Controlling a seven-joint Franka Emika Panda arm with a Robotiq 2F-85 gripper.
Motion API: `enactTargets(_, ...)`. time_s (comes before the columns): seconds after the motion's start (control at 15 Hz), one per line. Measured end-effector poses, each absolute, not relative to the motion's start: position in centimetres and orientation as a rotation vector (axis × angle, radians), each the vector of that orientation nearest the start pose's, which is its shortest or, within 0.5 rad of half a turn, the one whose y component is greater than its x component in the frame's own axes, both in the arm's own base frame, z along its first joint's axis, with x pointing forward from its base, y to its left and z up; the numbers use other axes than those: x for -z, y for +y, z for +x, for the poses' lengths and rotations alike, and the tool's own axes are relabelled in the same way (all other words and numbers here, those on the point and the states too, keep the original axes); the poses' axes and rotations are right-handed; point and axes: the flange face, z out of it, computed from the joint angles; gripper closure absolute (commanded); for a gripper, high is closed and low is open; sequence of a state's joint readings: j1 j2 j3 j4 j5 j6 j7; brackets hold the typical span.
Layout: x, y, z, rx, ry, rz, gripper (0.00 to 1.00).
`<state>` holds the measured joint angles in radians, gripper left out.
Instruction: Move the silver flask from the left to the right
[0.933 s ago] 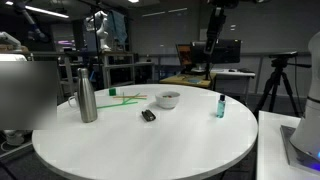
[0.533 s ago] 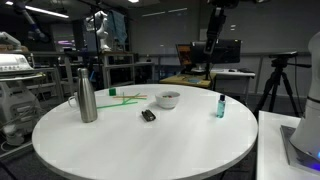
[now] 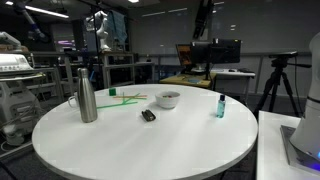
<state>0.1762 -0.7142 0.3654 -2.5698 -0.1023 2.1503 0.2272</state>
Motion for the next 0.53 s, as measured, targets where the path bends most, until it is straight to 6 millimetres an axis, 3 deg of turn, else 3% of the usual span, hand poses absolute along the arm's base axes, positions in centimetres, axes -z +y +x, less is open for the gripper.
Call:
enactTargets(0.33,-54.8,20.1,36.3,0.744,-0.647,-3.262,0.0)
enactTargets(0.53,-55.2,22.0,39.4,0.738,-0.7,-3.234,0.0)
